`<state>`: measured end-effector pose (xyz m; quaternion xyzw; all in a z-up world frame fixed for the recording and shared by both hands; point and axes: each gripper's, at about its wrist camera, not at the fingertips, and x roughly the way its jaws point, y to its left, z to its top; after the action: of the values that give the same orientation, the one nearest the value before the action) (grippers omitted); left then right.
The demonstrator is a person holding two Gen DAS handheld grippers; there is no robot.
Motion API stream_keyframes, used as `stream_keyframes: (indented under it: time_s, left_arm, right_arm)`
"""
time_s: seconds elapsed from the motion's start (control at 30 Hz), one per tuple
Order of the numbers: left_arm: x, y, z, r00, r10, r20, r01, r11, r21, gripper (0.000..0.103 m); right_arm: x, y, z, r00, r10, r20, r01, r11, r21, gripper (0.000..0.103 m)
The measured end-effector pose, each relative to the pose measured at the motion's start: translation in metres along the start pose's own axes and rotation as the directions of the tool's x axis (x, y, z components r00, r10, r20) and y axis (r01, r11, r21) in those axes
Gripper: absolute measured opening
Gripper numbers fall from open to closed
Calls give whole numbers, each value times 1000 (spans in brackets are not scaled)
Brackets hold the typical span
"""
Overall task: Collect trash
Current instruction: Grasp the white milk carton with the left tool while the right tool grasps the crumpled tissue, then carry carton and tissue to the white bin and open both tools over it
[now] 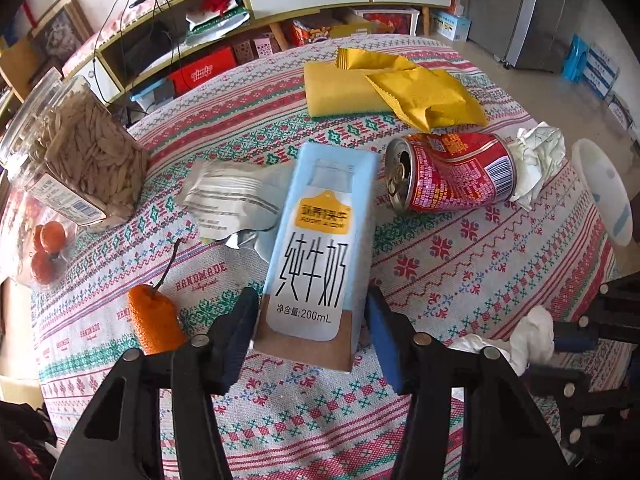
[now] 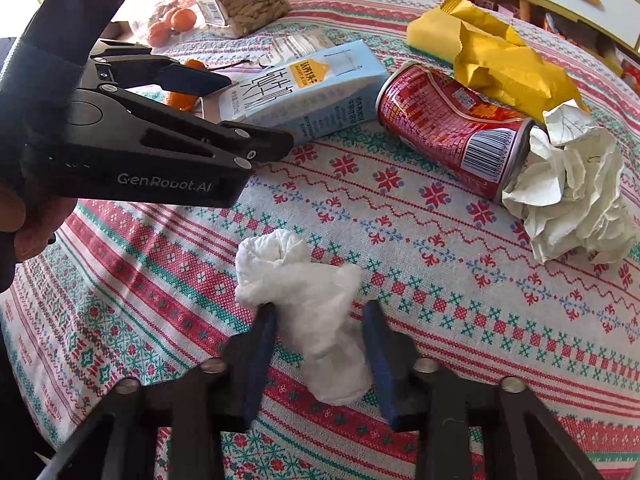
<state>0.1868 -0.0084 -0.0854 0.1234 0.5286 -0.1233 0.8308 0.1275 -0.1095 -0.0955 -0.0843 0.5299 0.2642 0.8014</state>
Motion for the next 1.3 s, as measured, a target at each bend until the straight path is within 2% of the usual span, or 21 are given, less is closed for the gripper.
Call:
stream_keyframes:
  time_s: [0.17, 0.37, 0.6, 0.73, 0.9, 1.03, 1.3]
  left_arm:
    - [-20, -7, -1, 999, -21, 30, 21, 999, -27, 53]
    - [-46, -8, -13, 997, -60, 44, 65, 992, -111, 52]
    - [-86, 4, -29, 991, -78, 109, 100, 972, -211, 52]
    - [-107, 2, -35, 982, -92, 167, 134, 957, -259, 52]
    - [-125, -24, -35, 969, -127, 210, 176, 956, -236, 52]
    - [-134, -50, -32, 961, -163, 224, 209, 957, -200, 52]
    - [-136, -113, -22, 949, -245, 198, 272, 955, -120, 52]
  right_arm:
    - [-23, -6, 2, 999, 28, 40, -29, 999, 36, 8]
    - [-44, -23, -1, 997, 44, 63, -50, 994, 100, 7]
    - [-83, -48, -4, 988, 52, 146, -79, 980, 181, 6]
    - [-98, -65, -6, 983, 44, 178, -85, 969, 231, 6]
    - [-126, -79, -15, 974, 36, 222, -98, 957, 273, 6]
    - [-138, -88, -23, 974, 21, 225, -89, 950, 298, 6]
    - [-171, -127, -43, 965, -30, 261, -78, 915, 395, 6]
